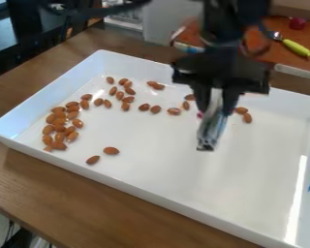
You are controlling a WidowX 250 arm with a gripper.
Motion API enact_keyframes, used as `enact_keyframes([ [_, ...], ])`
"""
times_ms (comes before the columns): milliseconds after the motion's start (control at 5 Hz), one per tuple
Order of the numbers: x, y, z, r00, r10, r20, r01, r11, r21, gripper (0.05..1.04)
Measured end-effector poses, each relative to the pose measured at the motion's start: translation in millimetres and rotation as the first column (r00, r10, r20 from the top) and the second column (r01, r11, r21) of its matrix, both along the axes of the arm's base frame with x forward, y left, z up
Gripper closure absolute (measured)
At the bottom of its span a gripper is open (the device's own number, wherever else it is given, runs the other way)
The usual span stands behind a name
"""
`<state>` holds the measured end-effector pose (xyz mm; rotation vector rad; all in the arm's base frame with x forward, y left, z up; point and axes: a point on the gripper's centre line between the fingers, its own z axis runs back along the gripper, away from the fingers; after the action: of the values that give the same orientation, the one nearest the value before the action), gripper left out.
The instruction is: Sweep into pile
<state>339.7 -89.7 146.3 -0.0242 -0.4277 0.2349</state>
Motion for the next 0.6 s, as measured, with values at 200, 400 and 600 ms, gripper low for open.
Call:
enact_keyframes([
  [200,14,-10,-10.3,1.000,0.025,0.006,-0.025,1.000,0.014,0.753],
  [400,25,-21,-14.4,1.000,0.026,0.011,-0.027,0.999,0.020,0.753],
  [600,36,-31,-16.4,1.000,0.028,0.007,-0.028,0.999,0.026,0.753],
])
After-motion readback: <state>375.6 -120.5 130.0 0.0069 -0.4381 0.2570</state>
